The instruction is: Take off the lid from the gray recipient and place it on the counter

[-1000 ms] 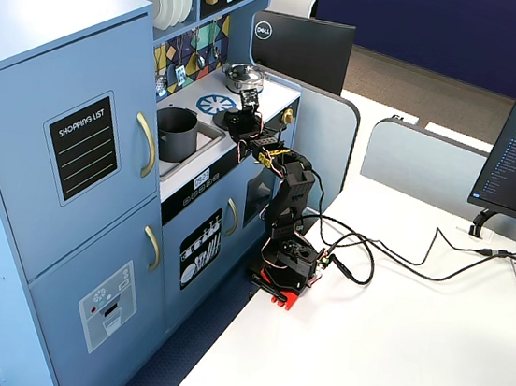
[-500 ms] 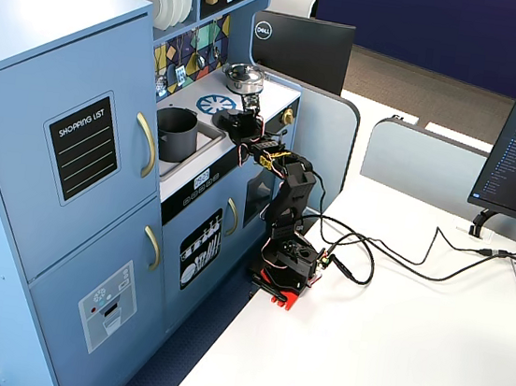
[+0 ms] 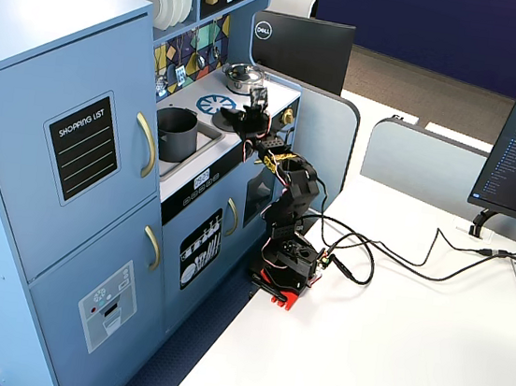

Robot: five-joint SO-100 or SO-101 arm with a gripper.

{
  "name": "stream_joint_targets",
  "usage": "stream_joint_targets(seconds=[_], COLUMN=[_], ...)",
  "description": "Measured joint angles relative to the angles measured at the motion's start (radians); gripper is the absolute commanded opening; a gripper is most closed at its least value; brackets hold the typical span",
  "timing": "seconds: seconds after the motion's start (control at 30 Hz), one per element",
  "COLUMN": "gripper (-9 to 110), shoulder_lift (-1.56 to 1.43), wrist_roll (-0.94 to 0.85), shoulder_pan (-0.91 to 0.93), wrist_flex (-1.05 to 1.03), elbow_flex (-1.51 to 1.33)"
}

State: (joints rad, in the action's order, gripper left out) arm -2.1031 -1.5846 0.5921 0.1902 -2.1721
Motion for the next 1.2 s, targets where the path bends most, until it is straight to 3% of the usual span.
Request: stream_joint_targets(seconds=[0.1, 0.27, 0.4, 0.8, 1.2], gripper=[0, 0, 0, 0, 0], shoulder_lift=[-0.129, -0.411, -0.647, -1.048, -1.068], wrist_roll=[0.038, 0.110, 0.077, 0.124, 0.126], shoulder_pan=[-0.052, -0.232, -0.359, -0.545, -0.637], wrist_flex=[-0.204, -0.718, -1.017, -1.249, -1.451], elbow_flex=[0.098, 0.190, 0.051, -0.620, -0.828])
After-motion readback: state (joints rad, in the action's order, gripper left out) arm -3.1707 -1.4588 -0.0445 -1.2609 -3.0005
